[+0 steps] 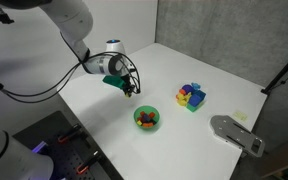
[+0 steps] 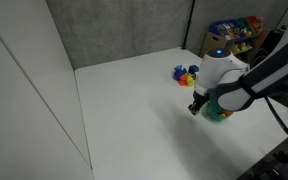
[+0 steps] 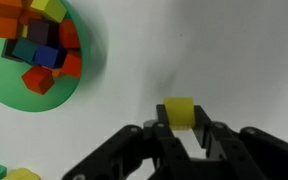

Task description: Remove one yellow block from the green bowl and put it on the table

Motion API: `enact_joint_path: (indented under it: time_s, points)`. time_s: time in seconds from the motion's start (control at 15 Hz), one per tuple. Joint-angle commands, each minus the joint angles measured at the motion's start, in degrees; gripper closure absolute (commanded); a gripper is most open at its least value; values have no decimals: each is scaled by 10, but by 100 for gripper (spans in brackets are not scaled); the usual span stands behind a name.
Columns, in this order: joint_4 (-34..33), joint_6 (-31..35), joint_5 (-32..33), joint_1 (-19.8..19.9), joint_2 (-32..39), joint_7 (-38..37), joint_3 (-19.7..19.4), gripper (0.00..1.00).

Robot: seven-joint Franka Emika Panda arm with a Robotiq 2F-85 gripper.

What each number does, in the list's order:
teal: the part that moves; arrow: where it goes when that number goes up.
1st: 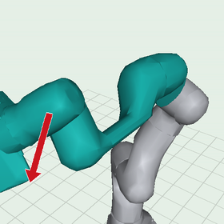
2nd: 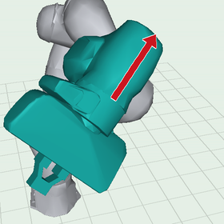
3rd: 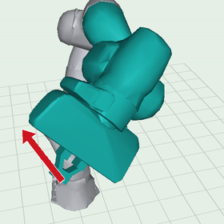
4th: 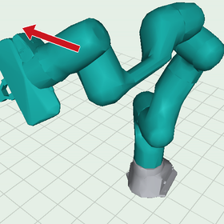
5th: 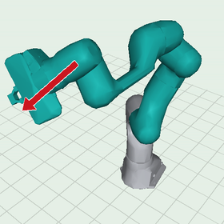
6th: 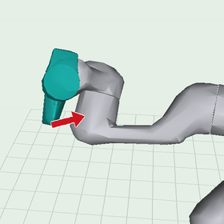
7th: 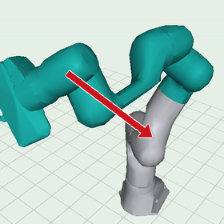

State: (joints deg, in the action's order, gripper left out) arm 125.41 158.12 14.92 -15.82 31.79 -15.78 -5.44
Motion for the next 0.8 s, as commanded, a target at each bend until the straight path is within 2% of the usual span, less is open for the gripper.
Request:
enact_joint_path:
  time_s: [0.0, 0.07, 0.13, 0.2, 0.27, 0.53, 0.6, 0.73]
  points:
    - [-38, -19, -2, -17, 40, -16, -14, 90]
    - [-43, -21, -3, -18, 47, -16, -16, 89]
    - [-47, -25, -5, -19, 51, -16, -19, 45]
    - [-52, -28, -5, -21, 53, -17, -21, 45]
    - [-55, -33, -7, -20, 54, -16, -21, 38]
    - [-61, -63, -14, -11, 30, -8, -11, 5]
    - [-62, -74, -16, -9, 19, -7, -8, 1]
    - [-59, -95, -18, -6, -5, -7, -4, 0]
